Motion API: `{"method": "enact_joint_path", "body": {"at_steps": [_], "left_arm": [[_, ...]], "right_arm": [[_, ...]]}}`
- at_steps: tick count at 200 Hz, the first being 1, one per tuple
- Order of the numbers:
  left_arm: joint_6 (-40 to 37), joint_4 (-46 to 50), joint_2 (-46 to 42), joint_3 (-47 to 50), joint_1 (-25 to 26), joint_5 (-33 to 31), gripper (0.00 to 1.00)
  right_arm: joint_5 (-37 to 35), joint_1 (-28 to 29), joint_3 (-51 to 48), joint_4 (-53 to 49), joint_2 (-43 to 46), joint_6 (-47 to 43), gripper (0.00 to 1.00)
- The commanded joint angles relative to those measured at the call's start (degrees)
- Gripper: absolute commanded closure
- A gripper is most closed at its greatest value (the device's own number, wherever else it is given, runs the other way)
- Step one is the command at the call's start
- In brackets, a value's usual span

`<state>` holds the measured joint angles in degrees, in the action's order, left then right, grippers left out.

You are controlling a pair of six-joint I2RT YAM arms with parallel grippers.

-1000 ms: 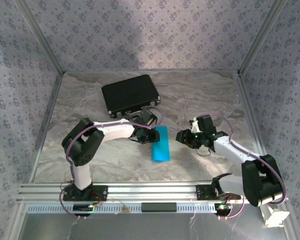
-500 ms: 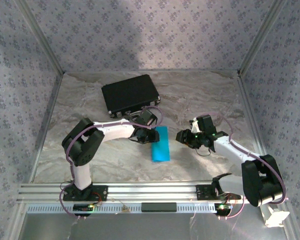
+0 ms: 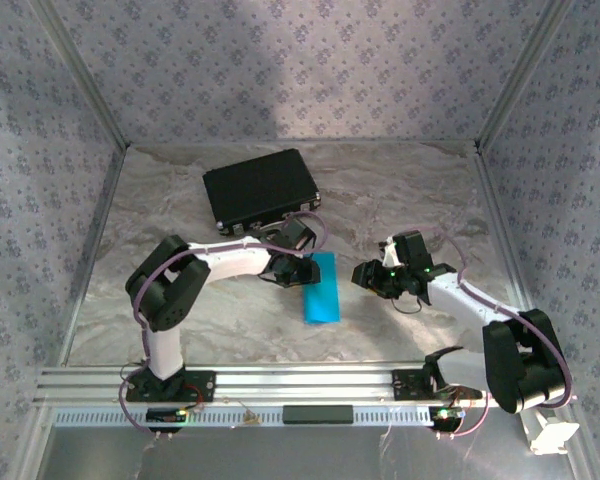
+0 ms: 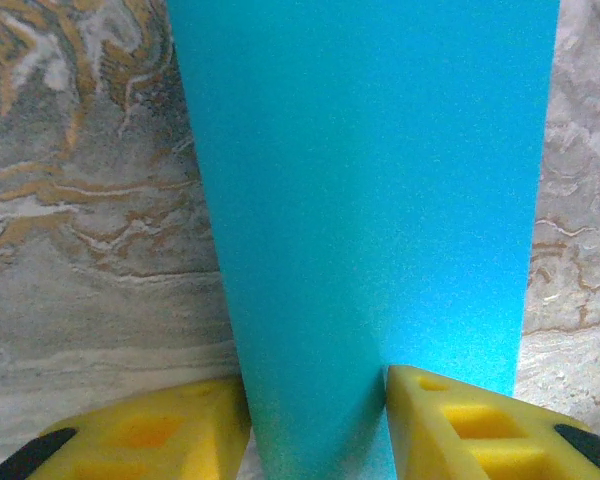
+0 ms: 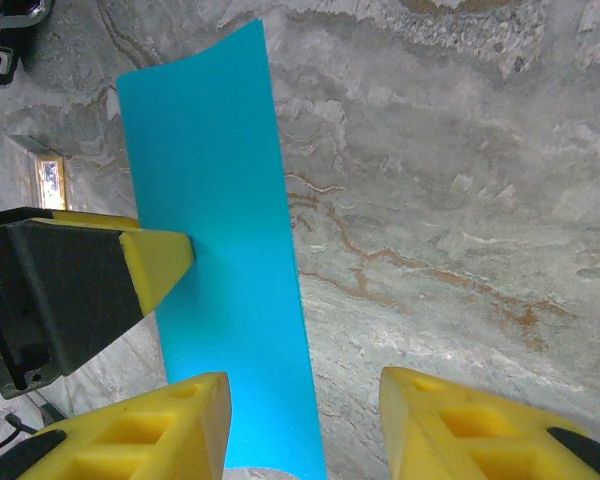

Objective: Fold a paper plane with a square sheet of paper (pick it up from the middle)
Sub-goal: First fold the square sheet of paper in half at the center of the table.

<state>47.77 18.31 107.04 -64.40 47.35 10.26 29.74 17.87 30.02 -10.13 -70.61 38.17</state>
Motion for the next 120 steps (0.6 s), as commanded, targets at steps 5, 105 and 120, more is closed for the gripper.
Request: {"method": "enact_joint_path", "body": {"at_steps": [5, 105, 120], "left_arm": [[-1.8, -0.4, 5.4, 0.5, -0.2, -3.5, 0.57], [-1.2, -0.9, 6.2, 0.6, -0.1, -3.4, 0.57], [-1.3, -0.9, 6.3, 0.7, 0.0, -3.4, 0.57]], "right_arm": [[-0.3, 0.1, -0.4, -0.5, -0.4, 0.3, 0.55], [-0.1, 0.2, -0.4, 0.0, -0.9, 0.5, 0.55], [0.0, 0.3, -0.4, 0.3, -1.1, 0.5, 0.55]]}}
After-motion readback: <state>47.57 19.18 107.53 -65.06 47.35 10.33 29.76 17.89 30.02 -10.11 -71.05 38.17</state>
